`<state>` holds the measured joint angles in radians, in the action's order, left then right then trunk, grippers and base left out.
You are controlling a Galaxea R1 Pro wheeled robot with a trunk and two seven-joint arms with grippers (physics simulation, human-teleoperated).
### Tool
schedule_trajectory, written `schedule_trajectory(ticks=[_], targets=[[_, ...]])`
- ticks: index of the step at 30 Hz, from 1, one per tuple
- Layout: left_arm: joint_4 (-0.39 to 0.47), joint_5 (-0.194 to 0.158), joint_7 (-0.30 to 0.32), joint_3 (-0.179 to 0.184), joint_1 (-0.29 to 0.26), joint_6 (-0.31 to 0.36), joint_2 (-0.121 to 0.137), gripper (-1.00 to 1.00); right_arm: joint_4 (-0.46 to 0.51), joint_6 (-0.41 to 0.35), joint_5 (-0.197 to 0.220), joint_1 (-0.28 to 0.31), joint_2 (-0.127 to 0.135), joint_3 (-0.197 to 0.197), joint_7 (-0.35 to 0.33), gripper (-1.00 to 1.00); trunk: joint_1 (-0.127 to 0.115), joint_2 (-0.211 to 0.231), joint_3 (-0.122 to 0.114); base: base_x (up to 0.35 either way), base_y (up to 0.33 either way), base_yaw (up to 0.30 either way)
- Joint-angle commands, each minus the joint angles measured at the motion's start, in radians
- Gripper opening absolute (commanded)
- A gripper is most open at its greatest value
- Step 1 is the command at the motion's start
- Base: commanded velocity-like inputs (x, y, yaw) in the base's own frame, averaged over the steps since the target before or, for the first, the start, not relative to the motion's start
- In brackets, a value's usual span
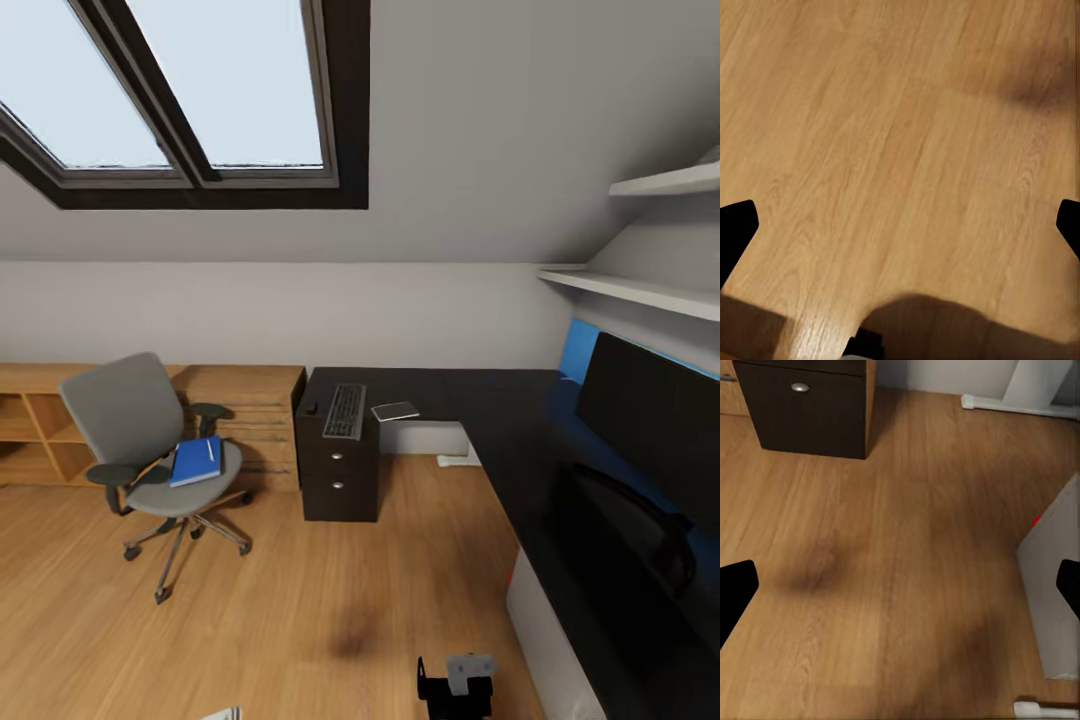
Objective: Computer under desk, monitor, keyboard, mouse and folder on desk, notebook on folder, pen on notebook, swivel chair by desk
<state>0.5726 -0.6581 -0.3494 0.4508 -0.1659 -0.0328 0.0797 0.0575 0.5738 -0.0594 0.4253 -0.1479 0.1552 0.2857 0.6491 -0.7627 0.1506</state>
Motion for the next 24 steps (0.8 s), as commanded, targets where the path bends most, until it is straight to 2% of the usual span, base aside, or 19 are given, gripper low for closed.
schedule_trajectory(ticks=[1,6,24], targets=[[0.001,-0.01,-0.008,0.008,-0.001,-0.004,0.002,1.0,-0.002,0.0,-0.006,0.001,-0.001,0.006,0.01,1.0,0.0,-0.001,0.002,0.013,-0.001,-0.15],[0.001,-0.011,-0.008,0.008,-0.001,-0.004,0.002,1.0,-0.002,0.0,-0.006,0.001,-0.004,0.006,0.01,1.0,0.0,-0.001,0.001,0.152,0.0,-0.059],[-0.025,-0.017,-0.008,0.006,-0.001,-0.004,-0.007,1.0,-0.008,0.0,-0.007,0.001,-0.006,0.007,0.01,1.0,0.0,-0.001,0.001,0.329,0.0,-0.001]])
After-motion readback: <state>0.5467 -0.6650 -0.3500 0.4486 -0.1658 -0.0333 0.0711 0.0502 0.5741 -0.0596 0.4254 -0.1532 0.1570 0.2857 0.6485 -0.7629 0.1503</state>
